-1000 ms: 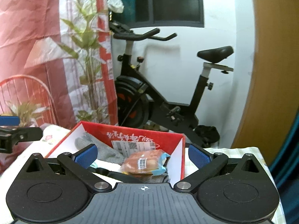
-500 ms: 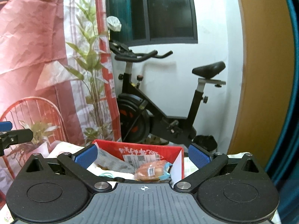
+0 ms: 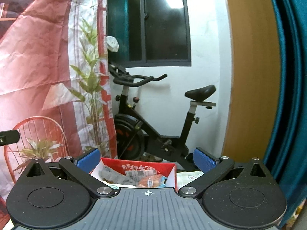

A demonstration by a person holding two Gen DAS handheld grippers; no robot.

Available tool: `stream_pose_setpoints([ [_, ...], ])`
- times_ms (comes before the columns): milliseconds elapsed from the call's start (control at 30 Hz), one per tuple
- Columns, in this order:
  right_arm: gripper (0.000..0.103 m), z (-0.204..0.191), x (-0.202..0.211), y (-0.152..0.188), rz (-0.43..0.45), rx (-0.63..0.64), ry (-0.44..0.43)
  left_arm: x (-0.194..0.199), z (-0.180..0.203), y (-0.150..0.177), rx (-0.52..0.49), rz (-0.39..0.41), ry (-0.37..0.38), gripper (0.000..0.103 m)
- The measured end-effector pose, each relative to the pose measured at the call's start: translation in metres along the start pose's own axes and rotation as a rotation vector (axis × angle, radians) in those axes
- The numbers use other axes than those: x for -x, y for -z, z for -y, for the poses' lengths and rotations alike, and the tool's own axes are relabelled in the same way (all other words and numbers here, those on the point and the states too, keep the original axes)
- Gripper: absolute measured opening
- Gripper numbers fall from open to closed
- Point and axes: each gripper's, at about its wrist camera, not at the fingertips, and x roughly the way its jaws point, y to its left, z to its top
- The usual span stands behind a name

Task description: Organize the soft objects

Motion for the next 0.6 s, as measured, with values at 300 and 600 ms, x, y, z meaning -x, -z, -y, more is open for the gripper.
stream_pose_setpoints([
  [300, 0.103, -0.004, 0.036, 0.005, 0.017, -0.002, 0.007, 0.027, -0.004, 0.0, -0.02, 0.029, -0.003, 0.103],
  [600, 0.103, -0.004, 0.042, 0.002, 0.023, 0.0, 0.012, 0.026, -0.005, 0.0, -0.013, 0.033, -0.008, 0.103],
])
